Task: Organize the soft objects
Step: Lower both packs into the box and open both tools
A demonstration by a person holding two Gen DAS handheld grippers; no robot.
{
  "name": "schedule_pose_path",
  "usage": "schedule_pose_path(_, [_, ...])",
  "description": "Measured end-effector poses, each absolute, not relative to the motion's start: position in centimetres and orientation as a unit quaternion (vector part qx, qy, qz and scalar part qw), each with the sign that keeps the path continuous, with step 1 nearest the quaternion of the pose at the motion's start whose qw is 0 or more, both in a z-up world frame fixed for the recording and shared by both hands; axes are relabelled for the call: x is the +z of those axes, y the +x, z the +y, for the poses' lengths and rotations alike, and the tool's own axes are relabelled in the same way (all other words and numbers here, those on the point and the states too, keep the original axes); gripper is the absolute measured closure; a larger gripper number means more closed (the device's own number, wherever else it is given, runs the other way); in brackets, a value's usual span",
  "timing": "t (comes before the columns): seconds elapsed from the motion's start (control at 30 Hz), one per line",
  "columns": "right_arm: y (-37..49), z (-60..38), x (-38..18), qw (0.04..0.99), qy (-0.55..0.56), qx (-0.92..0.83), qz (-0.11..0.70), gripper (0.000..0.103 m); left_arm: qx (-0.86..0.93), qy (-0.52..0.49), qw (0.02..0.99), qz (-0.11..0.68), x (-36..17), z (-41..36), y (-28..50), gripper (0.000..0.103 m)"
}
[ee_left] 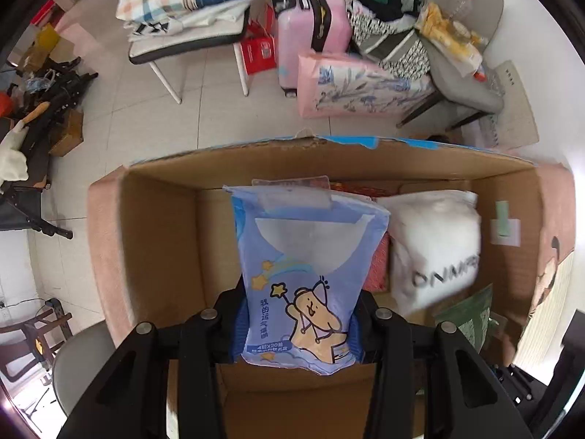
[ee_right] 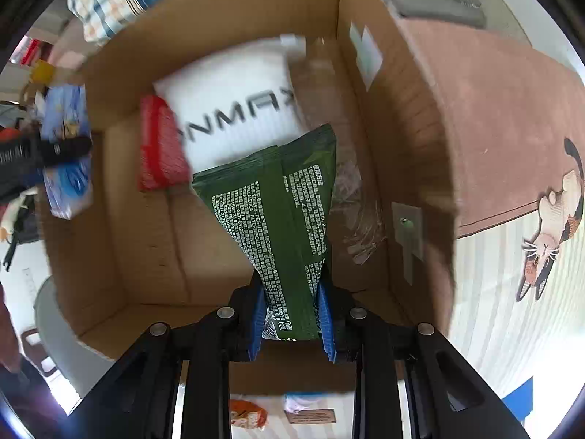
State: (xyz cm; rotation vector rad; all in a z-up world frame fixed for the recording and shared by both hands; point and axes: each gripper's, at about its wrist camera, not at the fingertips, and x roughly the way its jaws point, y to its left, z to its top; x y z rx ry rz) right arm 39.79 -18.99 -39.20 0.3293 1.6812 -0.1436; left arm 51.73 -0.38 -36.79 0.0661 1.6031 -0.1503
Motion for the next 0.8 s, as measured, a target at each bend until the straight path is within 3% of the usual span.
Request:
schedule_pose_path(0.37, [40.7,-17.8,-43.5,0.617,0.119,-0.066,0.775,0.074,-0.070,0.081,0.646,0.756,-41.7,-1.9,54.0,0.058])
schedule_pose_path(0.43, [40.9,-17.6,-43.6,0.611,0.122,-0.058,0.780,0.061,-0.068,0.070,0.647,0.756,-41.4,-1.7,54.2,0.056])
schedule_pose_path(0.5, [41.2,-17.2,-42.9,0.616,0.131,-0.045,0.776,0.027,-0.066,0.058,0.649,0.756,-40.8,-1.4,54.4,0.054])
schedule_pose_path(0.57, [41.5,-16.6,-41.7,0.632,0.118,-0.042,0.765,0.022,-0.069,0.050,0.653,0.753,-40.0,-1.3,54.5,0.035])
schedule_pose_path(0.6, [41.6,-16.4,-41.2,0.637,0.116,-0.041,0.761,0.022,-0.069,0.052,0.656,0.750,-39.6,-1.4,54.6,0.018])
schedule_pose_path(0.63, [41.7,-16.1,-40.7,0.640,0.114,-0.038,0.759,0.022,-0.070,0.053,0.660,0.746,-39.1,-1.3,54.6,0.011])
schedule_pose_path(0.8, [42.1,-14.9,-38.3,0.653,0.100,-0.032,0.750,0.010,-0.069,0.059,0.667,0.740,-37.1,-1.1,54.4,0.010])
